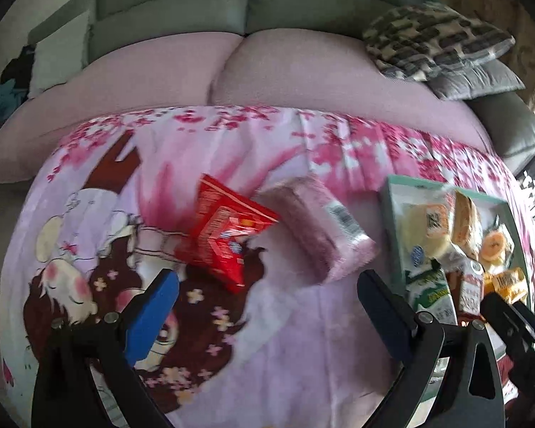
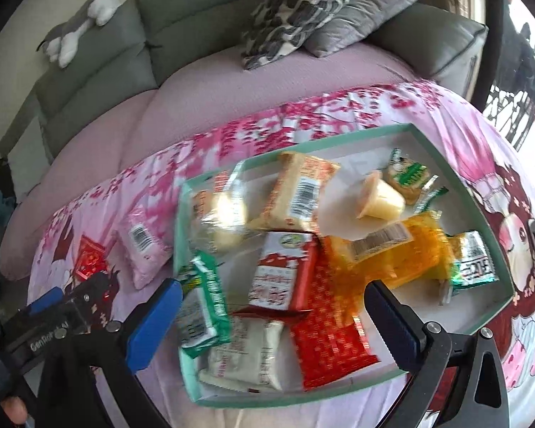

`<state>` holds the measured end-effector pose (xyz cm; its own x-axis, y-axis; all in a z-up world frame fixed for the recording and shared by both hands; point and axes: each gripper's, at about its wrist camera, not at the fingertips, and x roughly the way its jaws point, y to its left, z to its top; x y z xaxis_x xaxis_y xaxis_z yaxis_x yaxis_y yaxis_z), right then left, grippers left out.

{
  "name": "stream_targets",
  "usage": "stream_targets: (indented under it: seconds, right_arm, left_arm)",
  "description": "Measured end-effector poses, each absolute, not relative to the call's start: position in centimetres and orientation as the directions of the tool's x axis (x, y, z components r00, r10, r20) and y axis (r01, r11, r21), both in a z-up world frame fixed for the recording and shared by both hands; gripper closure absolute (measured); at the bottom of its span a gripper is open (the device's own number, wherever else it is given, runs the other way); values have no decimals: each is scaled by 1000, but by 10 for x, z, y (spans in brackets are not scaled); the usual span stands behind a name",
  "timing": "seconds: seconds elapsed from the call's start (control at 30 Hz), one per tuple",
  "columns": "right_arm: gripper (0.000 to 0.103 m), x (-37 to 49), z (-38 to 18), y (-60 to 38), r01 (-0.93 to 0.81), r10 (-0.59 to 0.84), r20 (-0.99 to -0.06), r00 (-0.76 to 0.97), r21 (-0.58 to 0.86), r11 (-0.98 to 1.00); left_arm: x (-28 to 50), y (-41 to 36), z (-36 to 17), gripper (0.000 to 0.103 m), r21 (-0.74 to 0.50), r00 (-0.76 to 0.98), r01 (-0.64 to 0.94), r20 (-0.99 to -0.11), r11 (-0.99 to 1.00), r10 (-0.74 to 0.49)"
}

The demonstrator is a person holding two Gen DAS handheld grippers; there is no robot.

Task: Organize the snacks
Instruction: 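Move both open tools back to the remaining red and pink packets, then grasp the red Reese's packet with left tool while right tool grasps the pink wrapped cake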

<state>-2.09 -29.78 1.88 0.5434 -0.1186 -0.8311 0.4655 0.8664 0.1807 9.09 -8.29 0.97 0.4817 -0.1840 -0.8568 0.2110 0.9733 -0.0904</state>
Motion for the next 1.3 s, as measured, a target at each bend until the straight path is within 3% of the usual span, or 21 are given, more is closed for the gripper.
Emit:
stream_targets:
  seconds: [0.23,0.5,1.3]
  right_arm:
    - [0,-8,19,-270,413,-101,-829,551,165,895]
    - [0,13,16,-239,339,-72,-834,547,142,930]
    - [2,83,-8,-211,169,-24,-866,499,70,983]
  left_arm:
    - [106,-40,10,3,-146,484,102,-857,984,-177]
    - [118,-14,2,3,-102,469,35,-877,994,-106]
    - [164,-44,-36,3,-120,354,149,-920,981,-166]
